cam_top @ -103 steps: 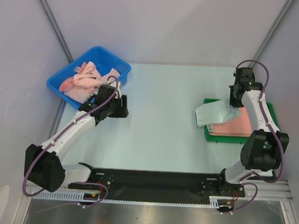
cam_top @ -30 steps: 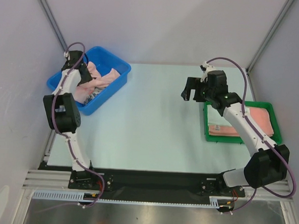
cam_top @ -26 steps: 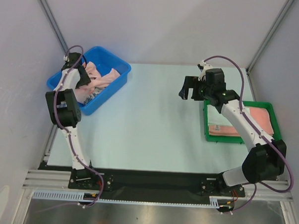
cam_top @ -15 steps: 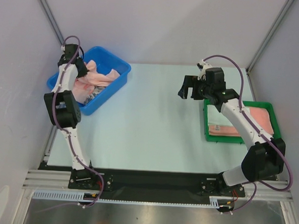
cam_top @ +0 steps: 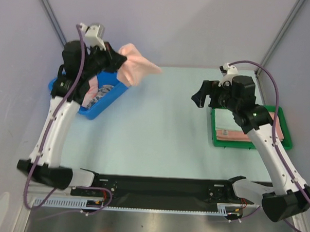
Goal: Fold and stack the towels
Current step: Move the towel to the center of the board
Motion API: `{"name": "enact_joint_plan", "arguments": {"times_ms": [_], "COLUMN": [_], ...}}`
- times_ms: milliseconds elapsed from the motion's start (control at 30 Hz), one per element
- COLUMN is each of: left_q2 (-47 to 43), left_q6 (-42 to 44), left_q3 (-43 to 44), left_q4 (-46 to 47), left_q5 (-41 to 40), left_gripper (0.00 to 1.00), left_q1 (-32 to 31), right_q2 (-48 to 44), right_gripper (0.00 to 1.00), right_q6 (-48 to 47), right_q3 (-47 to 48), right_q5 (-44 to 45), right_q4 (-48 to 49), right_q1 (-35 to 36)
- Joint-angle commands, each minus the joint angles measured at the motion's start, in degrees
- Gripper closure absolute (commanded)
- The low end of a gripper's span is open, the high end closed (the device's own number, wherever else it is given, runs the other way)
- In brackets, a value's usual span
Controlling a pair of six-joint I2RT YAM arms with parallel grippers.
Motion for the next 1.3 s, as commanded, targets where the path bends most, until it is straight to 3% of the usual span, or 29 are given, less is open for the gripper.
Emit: {"name": "enact_joint_plan", "arguments": {"times_ms": [0, 67, 167, 233, 300, 400, 533, 567, 633, 733, 833, 900, 1033, 1167, 1267], "left_q2": [-9.37, -13.26, -19.86, -21.97, -22.68, -24.61, -25.5, -24.71, -20.07, -10.4, -1.87, 1.3, 4.82, 5.17, 8.93], "left_q6": [-1.14, -3.07, -7.63, -10.8, -15.38, -16.19, -13.64, -12.5, -11.53, -8.54, -5.11, -0.9, 9.47, 19.29, 24.94], "left_q3": [-17.64, -26.73, -49.72, -57.07, -64.88, -68.35, -62.04, -60.28, -54.75, -47.56, -41.91, -38.41, -35.66, -36.19, -33.38], "left_q4": [1.77, 4.59, 12.83, 15.75, 18.4, 17.09, 10.94, 9.36, 9.0, 10.4, 13.65, 13.49, 11.81, 14.09, 10.77], "left_q5": [3.4, 3.84, 3.31, 4.62, 5.33, 4.37, -3.79, -5.81, -8.47, -4.44, 4.96, 6.13, -4.48, -12.56, -18.98], "left_gripper": [0.92, 0.93, 0.88, 0.82, 0.63, 0.58, 0.41, 0.39, 0.38, 0.45, 0.56, 0.6, 0.6, 0.58, 0.55], "left_q1": [-3.81, -7.58, -12.85, -14.72, -16.3, -16.39, -16.4, -16.31, -16.22, -16.22, -16.92, -20.25, -31.14, -42.46, -48.88], "right_q2": [-3.01, -2.93, -1.53, -0.82, 0.23, 2.51, 8.13, 9.45, 13.13, 17.53, 19.57, 19.57, 19.22, 17.73, 15.27], "right_gripper": [0.0, 0.0, 0.0, 0.0, 0.02, 0.07, 0.19, 0.27, 0.33, 0.52, 0.55, 0.55, 0.55, 0.56, 0.55], "right_q6": [0.29, 0.47, 0.55, 0.91, 1.52, 2.4, 4.95, 5.3, 7.05, 9.34, 10.4, 11.28, 10.93, 11.1, 12.24], "right_q3": [-2.84, -3.29, -3.98, -5.64, -7.76, -11.19, -13.22, -13.74, -14.8, -17.61, -19.37, -20.25, -18.15, -17.0, -16.91], "right_q5": [1.06, 2.03, 2.3, 0.9, -0.78, 0.44, -0.69, -0.69, -0.61, -1.13, -0.87, -0.43, -1.75, -5.78, -8.69], "right_q4": [-1.47, -2.08, -3.84, -3.32, -1.75, 0.8, 5.81, 6.52, 8.98, 12.67, 13.38, 14.43, 13.03, 12.15, 12.94], "right_q1": [0.02, 0.02, 0.02, 0.11, 0.55, 1.34, 2.74, 3.53, 5.03, 5.82, 6.35, 5.83, 1.27, -7.6, -14.11]}}
